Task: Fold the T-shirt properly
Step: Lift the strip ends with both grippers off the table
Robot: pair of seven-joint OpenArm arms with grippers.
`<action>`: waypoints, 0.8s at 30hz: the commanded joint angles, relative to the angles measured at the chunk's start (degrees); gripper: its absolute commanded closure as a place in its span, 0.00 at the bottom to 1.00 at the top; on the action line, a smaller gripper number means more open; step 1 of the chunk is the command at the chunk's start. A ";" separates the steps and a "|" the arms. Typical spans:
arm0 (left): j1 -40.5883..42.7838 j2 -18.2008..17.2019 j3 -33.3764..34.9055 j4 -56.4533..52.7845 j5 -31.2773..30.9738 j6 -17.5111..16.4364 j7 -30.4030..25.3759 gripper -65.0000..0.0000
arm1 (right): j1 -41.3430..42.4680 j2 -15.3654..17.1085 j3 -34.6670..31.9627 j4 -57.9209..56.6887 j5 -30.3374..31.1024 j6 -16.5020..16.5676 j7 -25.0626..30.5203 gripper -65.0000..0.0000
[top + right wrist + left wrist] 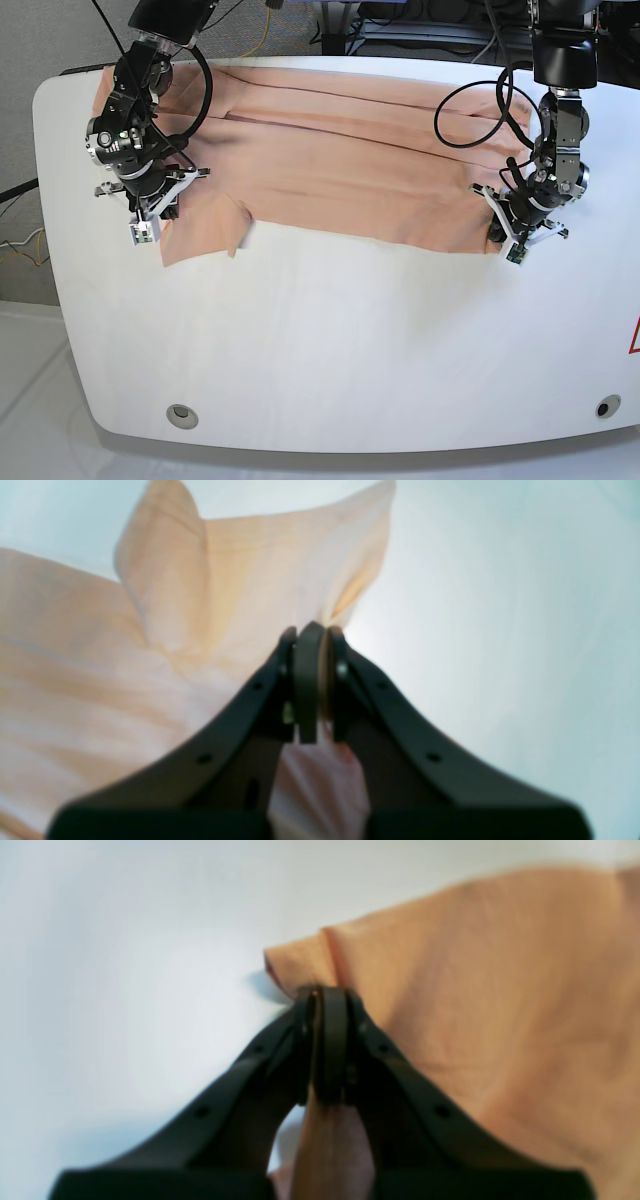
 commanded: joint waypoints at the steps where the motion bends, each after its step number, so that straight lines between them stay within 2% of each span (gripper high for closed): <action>1: -0.09 -0.60 -0.12 1.96 1.69 -0.02 0.11 0.97 | 0.04 0.17 0.00 1.68 0.75 0.14 0.42 1.00; 12: 1.49 -0.69 -0.21 5.91 7.58 -0.02 0.11 0.97 | -2.51 -0.62 0.00 6.95 0.83 0.23 0.25 1.00; 21: 1.93 -0.69 -0.04 6.53 10.74 -0.02 0.02 0.97 | -3.04 -0.44 0.00 9.32 0.83 0.32 -3.09 1.00; 24: 1.66 -0.87 -0.04 6.53 10.83 -0.02 -0.06 0.97 | -2.95 -0.36 0.00 9.41 0.83 2.07 -3.97 1.00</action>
